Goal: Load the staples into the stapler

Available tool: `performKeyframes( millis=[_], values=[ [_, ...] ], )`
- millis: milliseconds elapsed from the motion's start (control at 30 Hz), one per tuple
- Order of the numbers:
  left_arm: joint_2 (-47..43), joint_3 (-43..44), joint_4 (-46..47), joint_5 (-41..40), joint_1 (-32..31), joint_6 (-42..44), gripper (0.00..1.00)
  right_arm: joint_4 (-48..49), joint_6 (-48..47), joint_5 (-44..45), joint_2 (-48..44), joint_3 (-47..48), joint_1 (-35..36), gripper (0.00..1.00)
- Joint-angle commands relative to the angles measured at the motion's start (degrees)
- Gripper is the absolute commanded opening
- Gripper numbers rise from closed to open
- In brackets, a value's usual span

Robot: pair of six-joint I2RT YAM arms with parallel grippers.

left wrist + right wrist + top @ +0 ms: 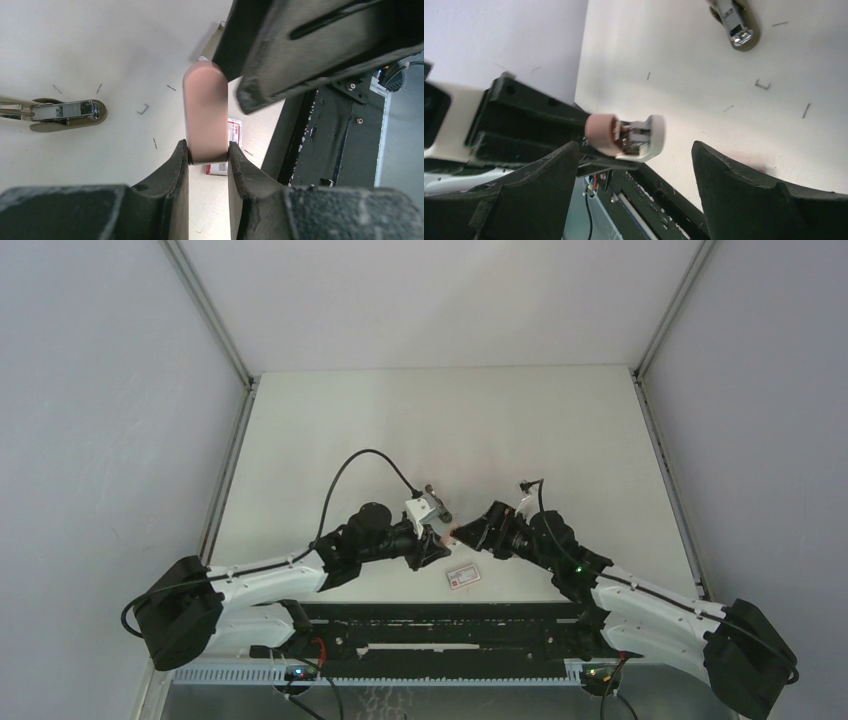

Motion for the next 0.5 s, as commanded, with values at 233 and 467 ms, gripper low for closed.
performKeyframes(
  millis=[233, 467],
  values=[
    [-2.54, -1.17, 4.20, 2.12, -1.40, 0.15, 0.00, 3.85, 2.90, 2.94, 6.25, 5.10, 1.82, 0.78],
    [-2.24, -1.12, 4.11, 1.55, -1.85, 0.61, 0.00, 2.79, 3.34, 2.96, 6.77, 5.16, 1.85, 0.31]
  ],
)
